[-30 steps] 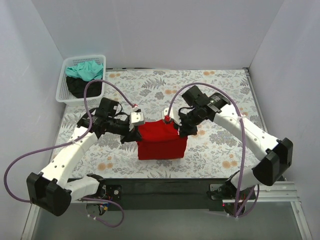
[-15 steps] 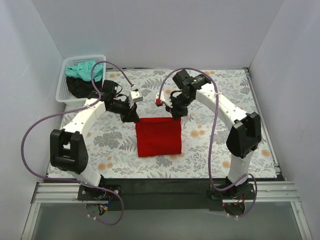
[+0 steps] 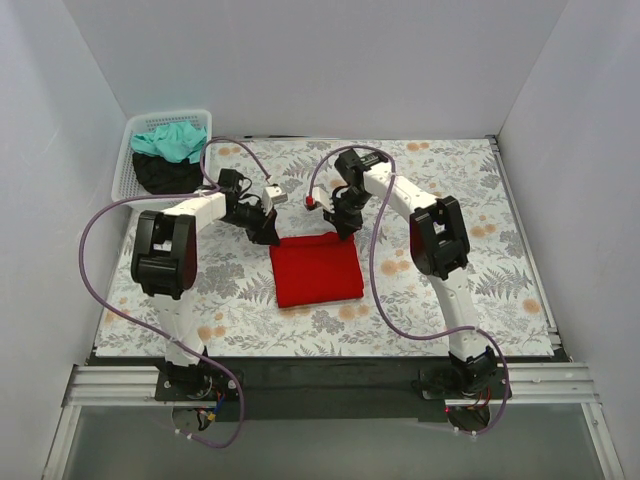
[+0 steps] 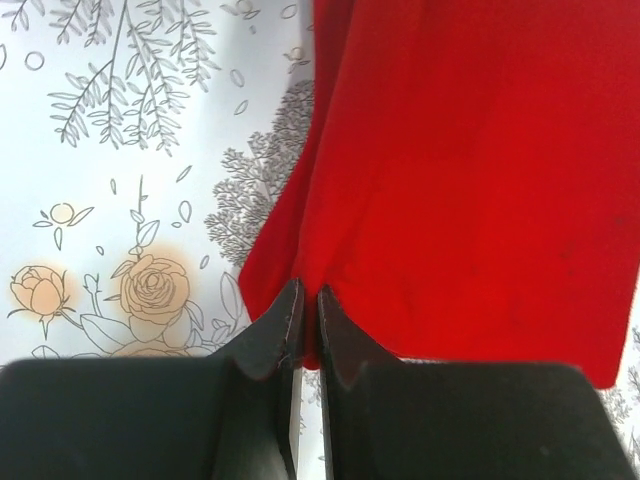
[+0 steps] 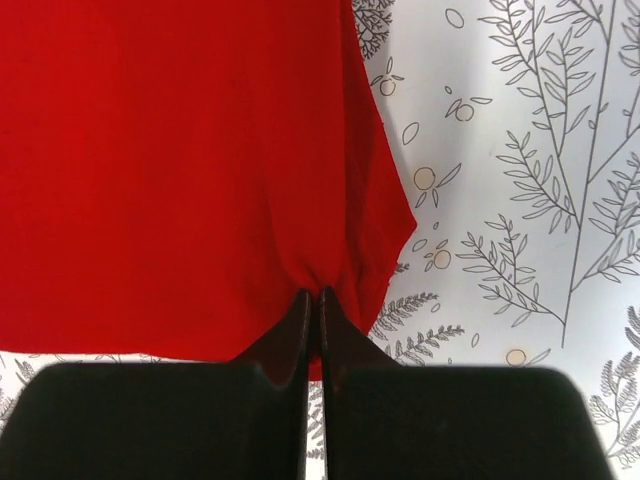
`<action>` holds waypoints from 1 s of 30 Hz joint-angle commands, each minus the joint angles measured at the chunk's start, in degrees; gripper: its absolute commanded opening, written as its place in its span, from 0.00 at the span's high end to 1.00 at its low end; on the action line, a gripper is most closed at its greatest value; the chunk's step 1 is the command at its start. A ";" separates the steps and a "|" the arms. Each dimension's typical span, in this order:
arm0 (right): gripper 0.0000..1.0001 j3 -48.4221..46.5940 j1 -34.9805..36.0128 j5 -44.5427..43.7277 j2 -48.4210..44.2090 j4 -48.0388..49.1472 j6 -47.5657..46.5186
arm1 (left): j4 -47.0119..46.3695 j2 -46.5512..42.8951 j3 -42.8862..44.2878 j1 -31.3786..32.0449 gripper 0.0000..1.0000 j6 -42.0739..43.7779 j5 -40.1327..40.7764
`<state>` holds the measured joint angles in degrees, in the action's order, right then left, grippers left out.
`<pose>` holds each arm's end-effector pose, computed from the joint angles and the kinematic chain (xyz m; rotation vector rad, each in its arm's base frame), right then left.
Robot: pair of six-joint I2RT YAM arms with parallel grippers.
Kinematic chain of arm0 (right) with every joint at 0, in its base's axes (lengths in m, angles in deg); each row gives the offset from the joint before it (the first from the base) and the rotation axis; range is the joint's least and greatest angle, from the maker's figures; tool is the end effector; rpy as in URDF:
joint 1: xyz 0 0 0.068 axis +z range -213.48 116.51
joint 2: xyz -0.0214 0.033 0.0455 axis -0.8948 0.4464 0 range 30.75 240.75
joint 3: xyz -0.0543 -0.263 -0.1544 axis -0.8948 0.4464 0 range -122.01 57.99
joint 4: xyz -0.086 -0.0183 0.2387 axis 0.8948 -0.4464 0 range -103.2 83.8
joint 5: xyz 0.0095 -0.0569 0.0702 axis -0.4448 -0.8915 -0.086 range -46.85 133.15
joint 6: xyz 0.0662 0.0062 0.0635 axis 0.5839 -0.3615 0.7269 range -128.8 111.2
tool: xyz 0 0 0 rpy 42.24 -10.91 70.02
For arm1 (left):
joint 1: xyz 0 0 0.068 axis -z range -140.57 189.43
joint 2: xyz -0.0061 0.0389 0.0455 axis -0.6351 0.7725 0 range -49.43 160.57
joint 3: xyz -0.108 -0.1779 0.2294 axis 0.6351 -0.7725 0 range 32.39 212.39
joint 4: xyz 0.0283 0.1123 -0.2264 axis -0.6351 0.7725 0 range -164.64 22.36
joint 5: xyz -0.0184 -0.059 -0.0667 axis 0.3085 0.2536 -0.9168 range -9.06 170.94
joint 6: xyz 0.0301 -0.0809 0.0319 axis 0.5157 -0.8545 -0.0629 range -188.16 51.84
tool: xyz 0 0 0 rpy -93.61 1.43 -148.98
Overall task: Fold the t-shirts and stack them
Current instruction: Fold the tshirt
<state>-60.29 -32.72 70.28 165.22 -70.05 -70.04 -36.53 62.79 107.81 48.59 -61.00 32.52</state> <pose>0.4120 0.2890 0.1752 -2.0504 1.8984 0.5864 0.3789 -0.1238 0.1745 0.5330 2.6040 -1.1990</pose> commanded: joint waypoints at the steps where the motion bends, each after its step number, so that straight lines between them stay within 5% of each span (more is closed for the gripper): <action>1: 0.99 -1.25 -0.44 0.99 -0.88 -0.57 1.28 | -4.44 -0.17 1.31 -0.56 1.00 -1.97 1.23; 13: 0.99 13.25 2.02 3.98 -17.21 -0.83 5.60 | -2.00 -13.07 -2.55 -0.29 1.00 -2.32 -3.87; 25: 0.99 3.51 2.20 -1.38 -5.65 -0.75 3.93 | -5.40 -7.20 -4.14 -1.61 0.98 -1.44 1.58; 26: 0.95 0.80 1.85 -1.73 -4.67 -0.66 4.28 | -5.93 -6.41 -3.88 -1.87 0.98 -2.23 1.84; 27: 0.79 -0.97 1.67 -2.17 -3.96 -0.66 5.50 | -6.64 -5.01 -3.61 -2.05 0.98 -2.85 2.10; 30: 0.53 -5.99 0.09 -2.87 -2.29 -0.57 8.13 | -9.80 -3.94 -1.86 -3.10 0.83 -8.98 3.07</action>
<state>-60.07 -30.73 68.86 163.83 -69.88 -63.87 -42.30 59.34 103.26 46.96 -64.67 34.29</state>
